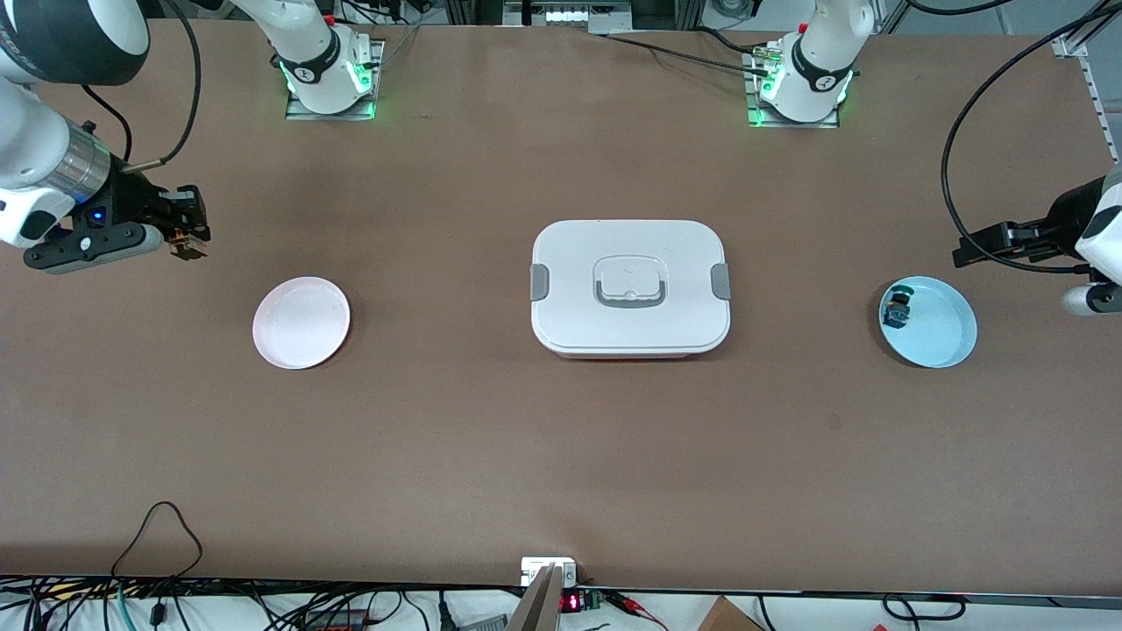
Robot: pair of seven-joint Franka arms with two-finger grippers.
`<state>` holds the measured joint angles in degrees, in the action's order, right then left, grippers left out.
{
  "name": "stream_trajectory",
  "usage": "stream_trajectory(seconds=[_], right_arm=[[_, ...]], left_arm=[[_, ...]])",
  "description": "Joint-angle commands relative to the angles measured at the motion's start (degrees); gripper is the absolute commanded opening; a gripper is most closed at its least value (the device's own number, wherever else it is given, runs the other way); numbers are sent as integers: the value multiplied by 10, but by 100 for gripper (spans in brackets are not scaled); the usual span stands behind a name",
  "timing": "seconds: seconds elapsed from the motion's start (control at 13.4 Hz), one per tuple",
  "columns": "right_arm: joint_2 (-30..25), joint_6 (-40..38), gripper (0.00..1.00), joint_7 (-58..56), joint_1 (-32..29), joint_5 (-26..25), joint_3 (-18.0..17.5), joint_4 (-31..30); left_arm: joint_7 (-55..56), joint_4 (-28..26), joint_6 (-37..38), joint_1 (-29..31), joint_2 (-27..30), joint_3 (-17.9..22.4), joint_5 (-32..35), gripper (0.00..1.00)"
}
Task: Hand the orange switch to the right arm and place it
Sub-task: 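Lower the switch onto the white plate with the right gripper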
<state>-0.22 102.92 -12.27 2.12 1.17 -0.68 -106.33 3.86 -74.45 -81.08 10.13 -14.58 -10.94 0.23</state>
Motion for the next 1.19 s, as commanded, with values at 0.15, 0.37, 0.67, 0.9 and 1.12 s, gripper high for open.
stream_trajectory(seconds=[0.15, 0.37, 0.67, 0.9, 1.12], right_arm=[[10, 243, 0, 1, -12, 21, -15, -189], [71, 347, 0, 1, -12, 23, -18, -230], [143, 460, 0, 1, -4, 23, -19, -249], [180, 516, 0, 1, 5, 23, -19, -254], [213, 554, 0, 1, 8, 23, -18, -255]], left_arm=[[-44, -18, -15, 4, 20, -5, 11, 100], [-40, -22, -15, 2, 24, -5, 10, 100], [-40, -47, -29, -21, 42, 21, 5, 100], [-40, -75, -47, -78, 60, 89, -15, 100], [-40, -79, -52, -127, 61, 143, -15, 100]])
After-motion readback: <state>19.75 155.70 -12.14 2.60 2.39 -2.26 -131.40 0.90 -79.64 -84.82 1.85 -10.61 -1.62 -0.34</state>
